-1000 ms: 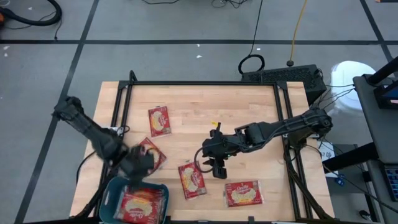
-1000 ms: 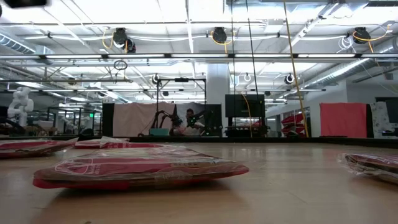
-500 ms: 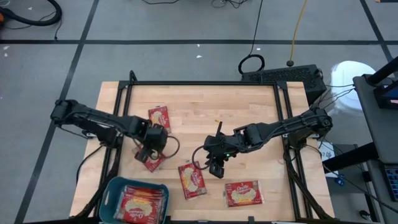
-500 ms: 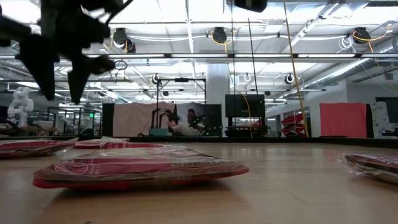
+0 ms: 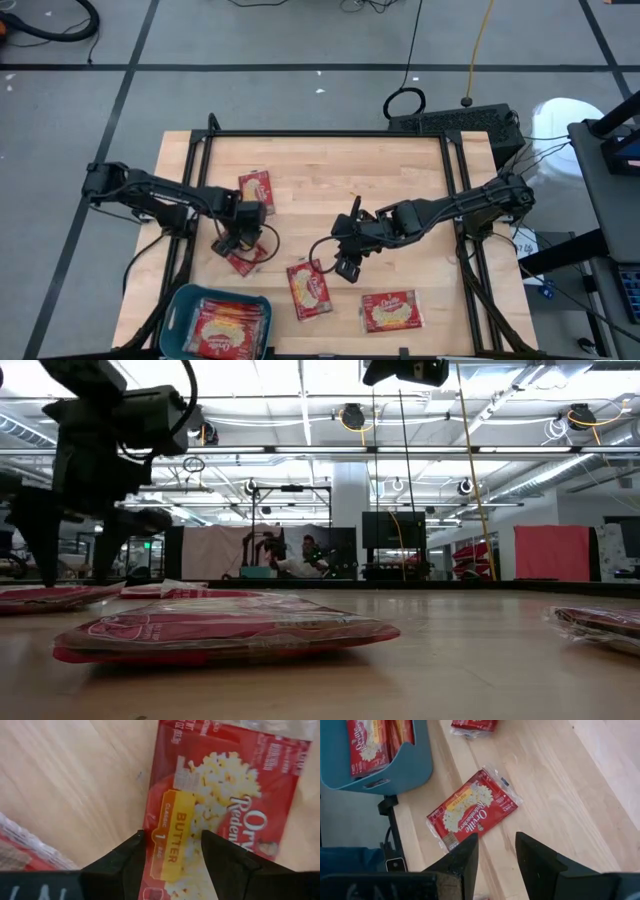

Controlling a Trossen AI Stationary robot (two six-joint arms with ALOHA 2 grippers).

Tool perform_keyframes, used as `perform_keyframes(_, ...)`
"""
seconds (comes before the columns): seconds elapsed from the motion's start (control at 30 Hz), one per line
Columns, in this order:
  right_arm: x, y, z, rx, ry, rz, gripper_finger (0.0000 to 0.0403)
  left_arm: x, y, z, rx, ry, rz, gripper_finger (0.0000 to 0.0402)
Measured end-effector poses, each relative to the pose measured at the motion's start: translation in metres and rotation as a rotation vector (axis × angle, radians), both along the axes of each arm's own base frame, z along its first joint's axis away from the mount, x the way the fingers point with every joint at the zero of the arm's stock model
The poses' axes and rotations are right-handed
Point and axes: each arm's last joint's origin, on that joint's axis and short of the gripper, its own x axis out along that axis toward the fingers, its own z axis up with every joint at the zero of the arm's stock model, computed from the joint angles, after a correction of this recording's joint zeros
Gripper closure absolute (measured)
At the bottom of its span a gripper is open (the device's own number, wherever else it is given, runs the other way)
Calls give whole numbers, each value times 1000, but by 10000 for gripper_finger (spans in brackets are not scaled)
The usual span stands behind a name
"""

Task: Sort popcorn bags into baskets
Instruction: Put the popcorn sachet into the bin

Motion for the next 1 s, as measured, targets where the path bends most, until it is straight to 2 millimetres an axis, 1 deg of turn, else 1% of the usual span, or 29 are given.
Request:
perform_keyframes(0.23, 0, -2, 0, -1, -1, -4, 280, -3, 0, -13, 2, -57, 1, 193)
perform_keyframes(0.47, 1, -2, 0, -3, -1, -4, 280, -8, 0, -20, 2, -62, -41, 193)
perform_keyframes(0.53, 1, -2, 0, -5, -2, -6, 280, -9, -1, -22, -16, -68, -74, 200)
perform_keyframes(0.63, 1, -2, 0, -5, -2, -6, 280, -10, -1, -23, -38, -69, -100, 243)
perform_keyframes(0.8, 1, -2, 0, -6, -2, -7, 280, -10, -2, -23, -44, -65, -92, 366)
perform_keyframes(0.83, 1, -2, 0, -6, -2, -7, 280, -9, -2, -23, -47, -69, -74, 383)
perform_keyframes(0.87, 1, -2, 0, -6, -2, -6, 280, -9, -2, -23, -49, -71, -51, 390)
perform_keyframes(0.93, 1, -2, 0, -6, -2, -6, 280, -5, -1, -21, -39, -92, -7, 391)
perform_keyframes(1.0, 1, -2, 0, -6, -2, -6, 280, 0, -1, -15, -15, -111, 34, 396)
